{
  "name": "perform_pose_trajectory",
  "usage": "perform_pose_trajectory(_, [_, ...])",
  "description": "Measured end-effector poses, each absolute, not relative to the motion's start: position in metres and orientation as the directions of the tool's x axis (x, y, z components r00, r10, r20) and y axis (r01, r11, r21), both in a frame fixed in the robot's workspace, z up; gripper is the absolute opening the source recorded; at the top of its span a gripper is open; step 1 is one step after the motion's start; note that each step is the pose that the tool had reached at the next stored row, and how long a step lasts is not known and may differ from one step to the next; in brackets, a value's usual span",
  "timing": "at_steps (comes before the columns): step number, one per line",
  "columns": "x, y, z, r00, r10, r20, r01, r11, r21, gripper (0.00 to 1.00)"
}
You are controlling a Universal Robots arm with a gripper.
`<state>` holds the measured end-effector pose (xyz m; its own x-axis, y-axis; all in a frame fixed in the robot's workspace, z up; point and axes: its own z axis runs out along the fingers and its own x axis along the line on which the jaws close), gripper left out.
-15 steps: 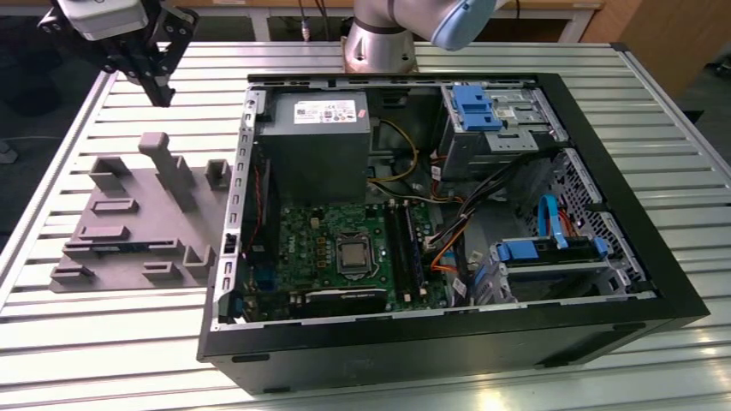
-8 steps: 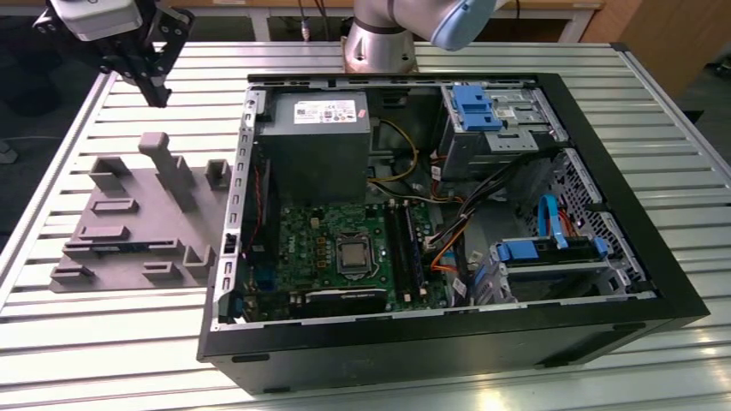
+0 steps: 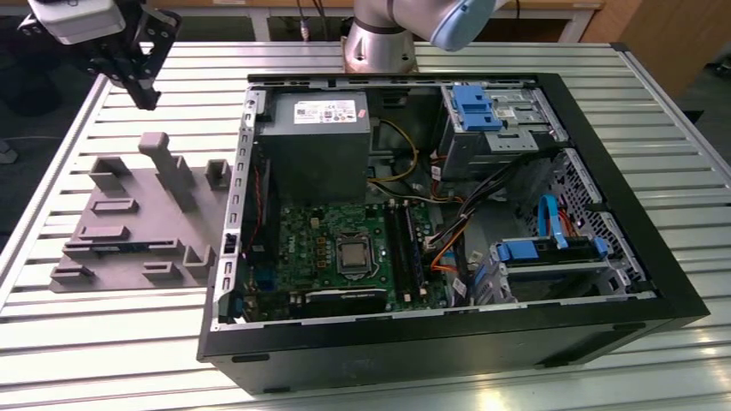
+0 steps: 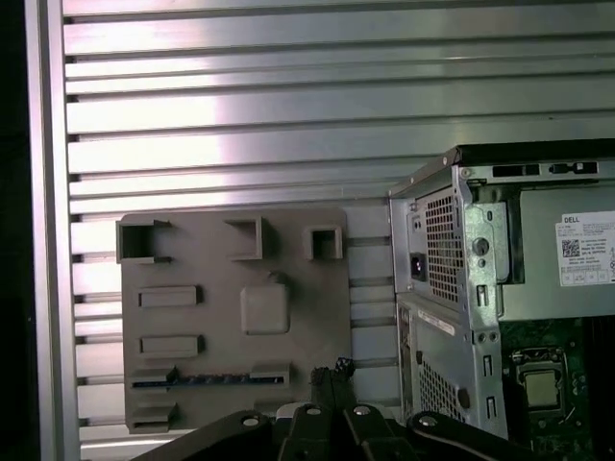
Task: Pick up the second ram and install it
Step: 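Reach for the second ram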
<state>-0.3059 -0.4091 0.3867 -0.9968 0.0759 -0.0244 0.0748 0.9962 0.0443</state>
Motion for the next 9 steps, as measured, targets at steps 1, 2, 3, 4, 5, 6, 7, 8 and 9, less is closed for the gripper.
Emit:
perform_pose_trajectory(1, [-0.307, -0.410, 0.387, -0.997, 0.076, -0.024, 0.075, 0.996, 0.044, 0.11])
perform_pose_trajectory(2, [-0.309, -0.411, 0.387, -0.997, 0.076, -0.024, 0.075, 0.996, 0.044, 0.11])
perform_pose_trajectory(3, [-0.310, -0.412, 0.386, -0.997, 0.076, -0.024, 0.075, 0.996, 0.044, 0.11])
perform_pose_trajectory(4, [-0.312, -0.413, 0.386, -0.997, 0.076, -0.024, 0.075, 0.996, 0.044, 0.11])
perform_pose_trajectory(5, [-0.313, -0.414, 0.386, -0.997, 0.076, -0.024, 0.075, 0.996, 0.044, 0.11])
perform_pose_trajectory(6, [-0.315, -0.415, 0.386, -0.997, 0.076, -0.024, 0.075, 0.996, 0.044, 0.11])
perform_pose_trajectory(7, [-0.316, -0.417, 0.386, -0.997, 0.076, -0.024, 0.075, 0.996, 0.044, 0.11])
perform_pose_trajectory(8, [-0.318, -0.418, 0.386, -0.997, 0.076, -0.024, 0.075, 0.996, 0.044, 0.11])
perform_pose_trajectory(9, [-0.321, -0.420, 0.386, -0.997, 0.076, -0.024, 0.075, 0.996, 0.044, 0.11])
